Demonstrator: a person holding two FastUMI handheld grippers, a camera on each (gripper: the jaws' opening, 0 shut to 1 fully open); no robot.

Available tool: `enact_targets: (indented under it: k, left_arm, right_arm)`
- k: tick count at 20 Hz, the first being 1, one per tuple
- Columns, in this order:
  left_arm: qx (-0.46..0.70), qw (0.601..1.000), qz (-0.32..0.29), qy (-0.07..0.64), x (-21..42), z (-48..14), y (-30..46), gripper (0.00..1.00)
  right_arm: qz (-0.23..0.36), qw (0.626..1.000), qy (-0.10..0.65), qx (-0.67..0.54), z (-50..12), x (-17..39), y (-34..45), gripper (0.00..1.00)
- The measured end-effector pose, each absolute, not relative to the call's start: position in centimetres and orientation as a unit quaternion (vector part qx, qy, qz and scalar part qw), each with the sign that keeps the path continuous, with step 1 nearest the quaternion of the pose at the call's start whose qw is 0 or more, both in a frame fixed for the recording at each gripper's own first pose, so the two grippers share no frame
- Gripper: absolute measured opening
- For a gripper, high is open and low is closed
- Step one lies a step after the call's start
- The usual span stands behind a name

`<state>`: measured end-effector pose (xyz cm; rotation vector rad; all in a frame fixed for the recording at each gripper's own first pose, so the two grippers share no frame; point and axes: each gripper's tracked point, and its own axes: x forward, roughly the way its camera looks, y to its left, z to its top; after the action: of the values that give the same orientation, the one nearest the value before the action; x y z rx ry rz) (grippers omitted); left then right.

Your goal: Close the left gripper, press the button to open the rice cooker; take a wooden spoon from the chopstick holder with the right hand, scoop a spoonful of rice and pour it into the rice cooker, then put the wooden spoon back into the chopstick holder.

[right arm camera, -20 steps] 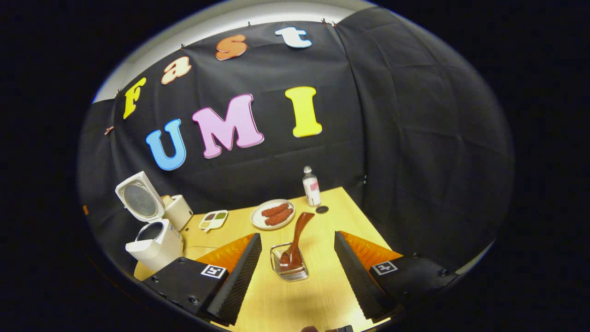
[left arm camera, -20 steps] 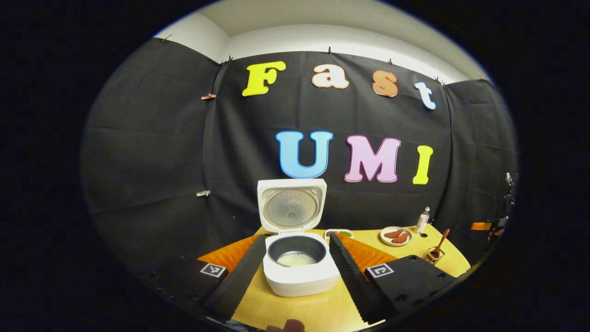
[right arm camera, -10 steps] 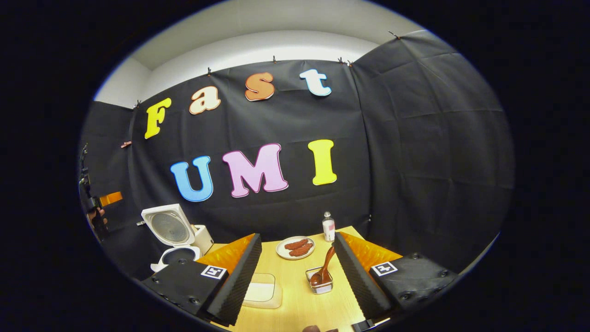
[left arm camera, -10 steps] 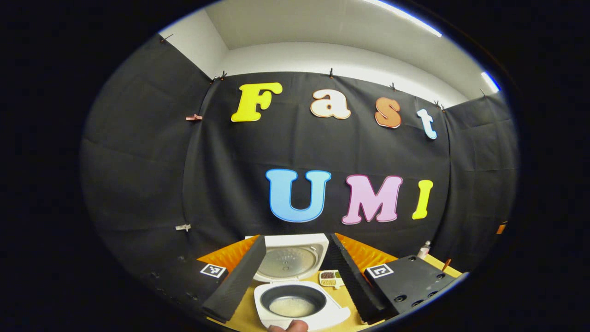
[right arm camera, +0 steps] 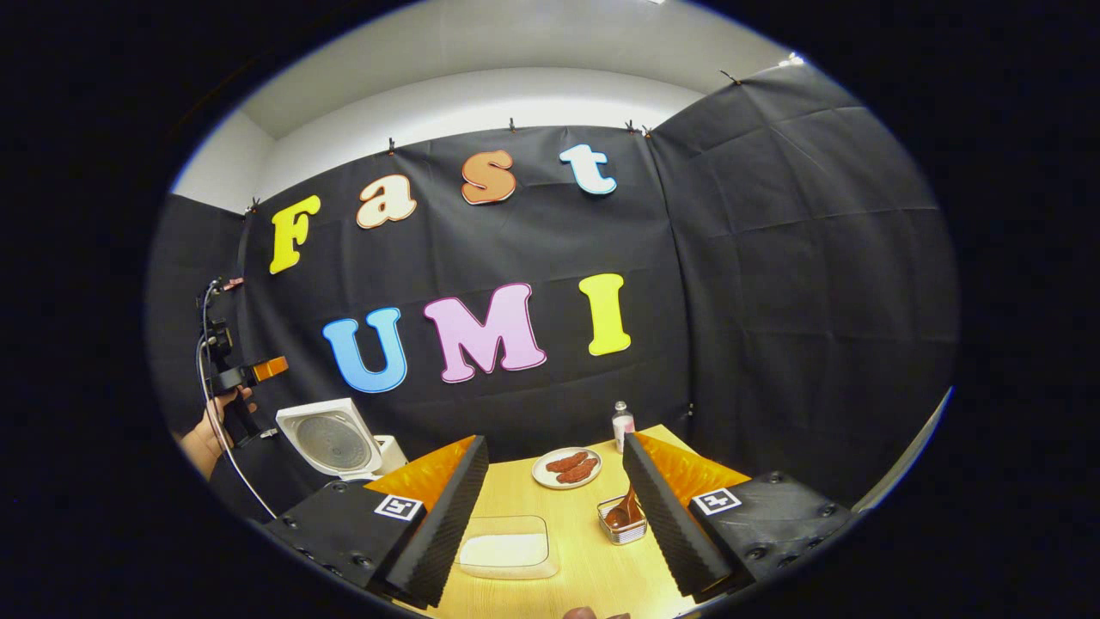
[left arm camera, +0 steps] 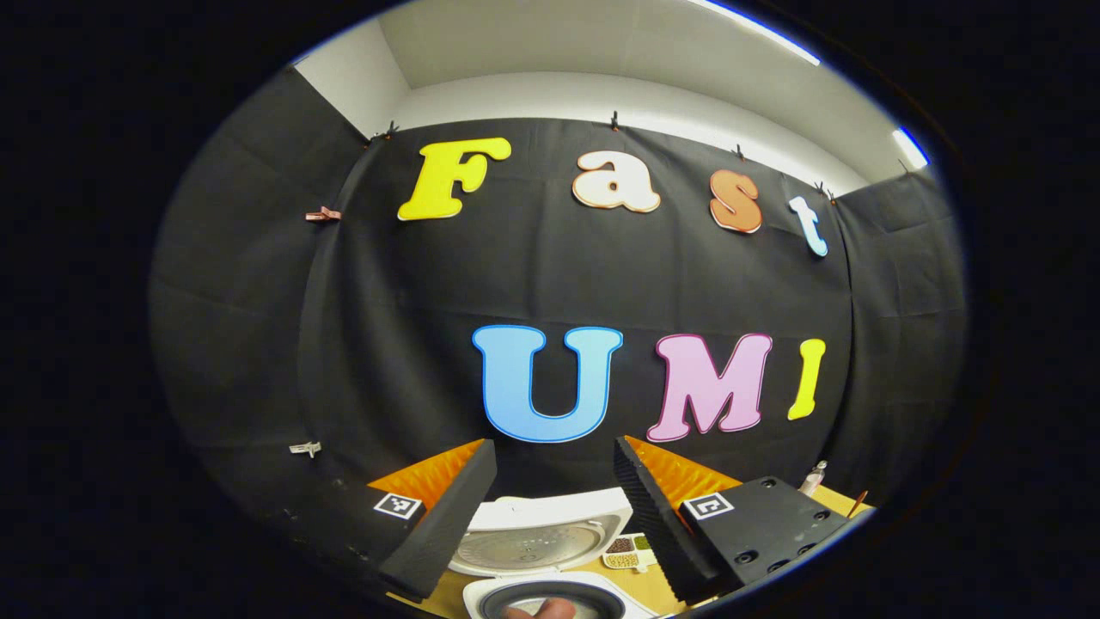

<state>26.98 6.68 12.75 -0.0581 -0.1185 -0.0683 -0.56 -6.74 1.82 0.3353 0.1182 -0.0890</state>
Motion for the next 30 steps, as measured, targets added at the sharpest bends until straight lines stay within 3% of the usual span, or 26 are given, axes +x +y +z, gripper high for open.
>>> enact_targets:
  k: [9, 14, 22, 30]
  left_arm:
    - [-0.014, 1.000, -0.010, 0.001, 37.7, 6.4, 8.3, 0.95]
    - [-0.003, 0.998, 0.006, 0.062, 40.3, 1.9, 8.6, 0.95]
    - [-0.033, 0.996, 0.001, 0.078, 35.0, 0.7, 6.9, 0.98]
    - [-0.046, 0.993, 0.012, 0.105, 26.6, -4.5, 4.3, 0.98]
  right_arm:
    - [-0.085, 0.984, 0.073, 0.140, 1.6, -2.2, -6.3, 0.98]
    - [-0.090, 0.983, 0.094, 0.130, 0.6, -3.0, -6.4, 0.98]
    - [-0.047, 0.982, 0.104, 0.151, 0.1, -2.0, -5.2, 0.98]
    - [0.008, 0.983, 0.112, 0.146, -0.4, -1.0, -5.1, 0.98]
